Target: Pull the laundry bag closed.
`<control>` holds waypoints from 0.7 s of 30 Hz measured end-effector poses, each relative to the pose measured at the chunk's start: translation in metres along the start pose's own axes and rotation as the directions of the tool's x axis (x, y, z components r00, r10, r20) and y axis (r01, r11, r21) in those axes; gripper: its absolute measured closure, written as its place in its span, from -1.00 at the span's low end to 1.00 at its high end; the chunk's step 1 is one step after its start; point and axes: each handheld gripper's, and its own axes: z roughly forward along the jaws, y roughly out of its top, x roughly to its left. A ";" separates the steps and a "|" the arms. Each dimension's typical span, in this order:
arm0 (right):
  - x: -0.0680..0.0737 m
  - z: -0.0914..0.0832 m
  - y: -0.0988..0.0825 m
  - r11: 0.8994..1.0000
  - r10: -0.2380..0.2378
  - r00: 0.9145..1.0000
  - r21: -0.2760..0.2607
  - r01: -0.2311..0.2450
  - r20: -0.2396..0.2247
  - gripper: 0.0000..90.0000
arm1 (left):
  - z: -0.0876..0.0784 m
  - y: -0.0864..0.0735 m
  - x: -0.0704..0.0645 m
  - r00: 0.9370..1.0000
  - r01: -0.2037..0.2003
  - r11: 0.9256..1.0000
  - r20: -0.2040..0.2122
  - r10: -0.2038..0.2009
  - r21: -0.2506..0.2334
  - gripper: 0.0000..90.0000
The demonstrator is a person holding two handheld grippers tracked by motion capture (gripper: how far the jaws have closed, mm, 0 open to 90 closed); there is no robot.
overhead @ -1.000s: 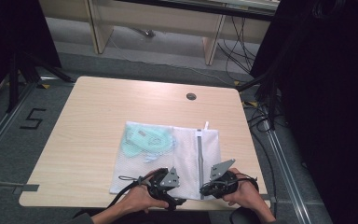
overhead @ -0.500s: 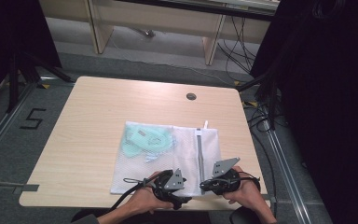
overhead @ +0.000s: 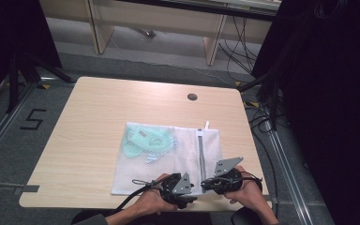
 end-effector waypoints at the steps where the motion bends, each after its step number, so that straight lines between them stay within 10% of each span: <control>1: 0.001 0.000 0.000 1.000 0.010 1.000 0.001 -0.010 -0.012 0.92 | 0.001 0.000 0.000 1.000 -0.009 1.000 -0.006 0.009 0.002 0.28; 21: 0.000 0.001 0.000 1.000 0.019 1.000 0.000 -0.019 -0.019 0.92 | 0.011 0.006 -0.002 1.000 -0.010 1.000 0.026 0.009 0.013 0.96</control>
